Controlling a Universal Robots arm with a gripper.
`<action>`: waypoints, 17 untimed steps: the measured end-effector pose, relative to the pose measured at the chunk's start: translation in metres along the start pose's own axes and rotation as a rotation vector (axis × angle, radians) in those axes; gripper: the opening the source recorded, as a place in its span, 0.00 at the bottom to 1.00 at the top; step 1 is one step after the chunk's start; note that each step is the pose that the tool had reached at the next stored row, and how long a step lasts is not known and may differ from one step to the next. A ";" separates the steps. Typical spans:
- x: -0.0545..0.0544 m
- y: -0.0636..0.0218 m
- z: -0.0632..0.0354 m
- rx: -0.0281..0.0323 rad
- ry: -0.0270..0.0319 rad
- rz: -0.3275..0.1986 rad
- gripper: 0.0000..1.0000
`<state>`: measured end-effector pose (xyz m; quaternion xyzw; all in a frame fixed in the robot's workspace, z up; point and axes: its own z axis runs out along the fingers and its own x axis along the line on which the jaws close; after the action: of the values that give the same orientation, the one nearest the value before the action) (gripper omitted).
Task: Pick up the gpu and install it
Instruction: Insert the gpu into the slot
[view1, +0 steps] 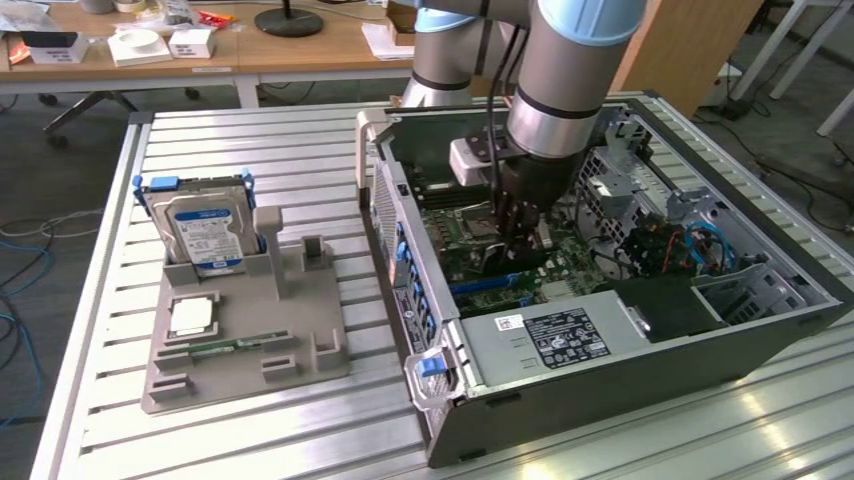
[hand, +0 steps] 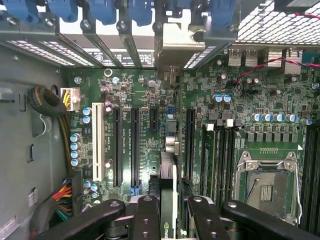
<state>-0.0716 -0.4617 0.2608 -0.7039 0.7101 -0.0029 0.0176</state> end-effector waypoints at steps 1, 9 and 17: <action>0.000 0.0005 -0.0001 0.0000 0.0001 0.000 0.26; 0.000 0.0034 0.0002 0.0001 0.0000 0.000 0.26; 0.000 0.0048 0.0036 0.0000 0.0003 0.000 0.26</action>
<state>-0.0763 -0.4617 0.2571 -0.7039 0.7101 -0.0029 0.0175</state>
